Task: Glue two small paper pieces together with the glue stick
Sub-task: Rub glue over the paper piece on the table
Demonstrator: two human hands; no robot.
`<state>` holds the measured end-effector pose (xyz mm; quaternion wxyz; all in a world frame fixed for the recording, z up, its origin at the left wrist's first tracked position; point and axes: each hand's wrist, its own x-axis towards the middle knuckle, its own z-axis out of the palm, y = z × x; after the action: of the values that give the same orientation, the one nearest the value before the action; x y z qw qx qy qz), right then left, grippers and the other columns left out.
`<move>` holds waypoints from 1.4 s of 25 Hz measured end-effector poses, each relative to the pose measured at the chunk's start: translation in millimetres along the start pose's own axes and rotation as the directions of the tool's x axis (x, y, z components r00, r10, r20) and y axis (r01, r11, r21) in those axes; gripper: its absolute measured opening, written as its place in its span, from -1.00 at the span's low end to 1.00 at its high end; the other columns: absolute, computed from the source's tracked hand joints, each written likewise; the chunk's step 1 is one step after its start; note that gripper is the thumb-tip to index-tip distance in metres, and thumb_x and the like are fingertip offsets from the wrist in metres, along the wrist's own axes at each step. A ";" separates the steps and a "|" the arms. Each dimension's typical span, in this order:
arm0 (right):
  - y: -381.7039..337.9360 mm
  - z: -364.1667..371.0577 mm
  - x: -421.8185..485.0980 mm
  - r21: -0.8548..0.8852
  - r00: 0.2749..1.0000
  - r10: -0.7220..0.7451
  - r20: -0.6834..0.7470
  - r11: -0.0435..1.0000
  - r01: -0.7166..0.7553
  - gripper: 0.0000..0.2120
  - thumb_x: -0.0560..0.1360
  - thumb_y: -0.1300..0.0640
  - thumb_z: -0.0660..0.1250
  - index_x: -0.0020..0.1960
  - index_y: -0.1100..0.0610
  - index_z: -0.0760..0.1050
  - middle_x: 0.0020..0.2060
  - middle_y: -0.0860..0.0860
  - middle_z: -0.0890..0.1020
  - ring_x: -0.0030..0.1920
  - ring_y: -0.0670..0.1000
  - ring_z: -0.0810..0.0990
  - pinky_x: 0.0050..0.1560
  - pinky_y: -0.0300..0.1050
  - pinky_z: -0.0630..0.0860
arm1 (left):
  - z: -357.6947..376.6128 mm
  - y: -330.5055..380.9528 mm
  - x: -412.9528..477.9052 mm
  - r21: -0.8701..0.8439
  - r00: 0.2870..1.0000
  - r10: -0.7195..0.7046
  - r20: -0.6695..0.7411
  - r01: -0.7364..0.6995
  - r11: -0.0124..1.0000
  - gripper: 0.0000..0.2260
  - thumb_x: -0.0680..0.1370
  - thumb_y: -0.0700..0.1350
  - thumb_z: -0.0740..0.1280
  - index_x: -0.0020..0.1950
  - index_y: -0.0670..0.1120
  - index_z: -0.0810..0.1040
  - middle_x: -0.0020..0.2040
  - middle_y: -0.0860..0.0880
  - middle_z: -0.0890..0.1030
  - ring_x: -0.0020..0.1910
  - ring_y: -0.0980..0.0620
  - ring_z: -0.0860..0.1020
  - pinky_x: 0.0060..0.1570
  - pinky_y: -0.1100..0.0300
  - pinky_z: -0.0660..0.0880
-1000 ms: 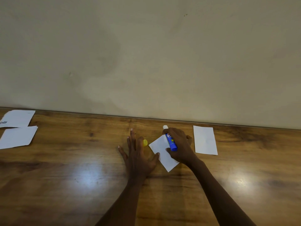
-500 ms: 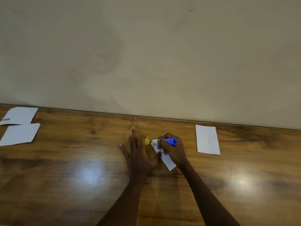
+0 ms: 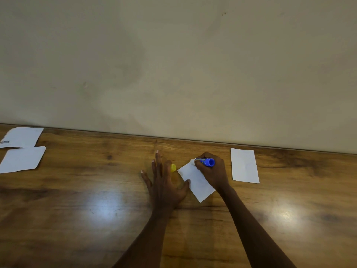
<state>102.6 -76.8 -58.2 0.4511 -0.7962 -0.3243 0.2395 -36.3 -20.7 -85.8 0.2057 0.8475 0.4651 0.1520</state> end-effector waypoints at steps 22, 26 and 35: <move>10.8 24.7 -57.1 -0.342 0.997 -0.048 0.066 0.937 0.067 -0.62 0.45 0.21 0.32 0.25 0.12 0.39 0.27 0.10 0.50 0.25 0.07 0.46 0.29 -0.09 0.37 | 5.5 -4.0 0.3 0.055 1.000 -0.007 0.031 0.005 0.999 -0.32 0.34 0.19 0.37 0.35 -0.06 0.26 0.53 -0.13 -0.05 0.50 -0.19 0.01 0.38 -0.30 -0.17; 8.8 22.8 -53.8 -0.366 0.993 -0.055 0.100 0.926 0.088 -0.58 0.43 0.23 0.33 0.26 0.08 0.36 0.29 0.08 0.47 0.27 0.06 0.43 0.29 -0.08 0.37 | 4.5 -3.7 0.8 0.026 0.999 -0.017 0.044 0.016 1.000 -0.35 0.38 0.20 0.33 0.36 -0.07 0.25 0.53 -0.13 -0.07 0.50 -0.18 -0.01 0.38 -0.28 -0.17; 0.7 6.4 -50.6 -0.225 0.987 -0.039 0.154 0.972 0.073 -0.46 0.33 0.14 0.44 0.24 0.09 0.31 0.29 0.06 0.40 0.21 0.01 0.40 0.19 -0.25 0.41 | -23.7 0.3 1.8 -0.430 0.976 -0.175 0.128 0.214 0.877 -0.47 0.54 0.00 0.21 0.43 -0.17 0.13 0.49 -0.17 0.16 0.45 -0.18 0.18 0.44 -0.09 -0.21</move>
<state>64.4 -110.5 -57.4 0.3369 -0.8135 -0.4050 0.2462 -45.7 -14.5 -64.9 0.4262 0.7334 0.4922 0.1958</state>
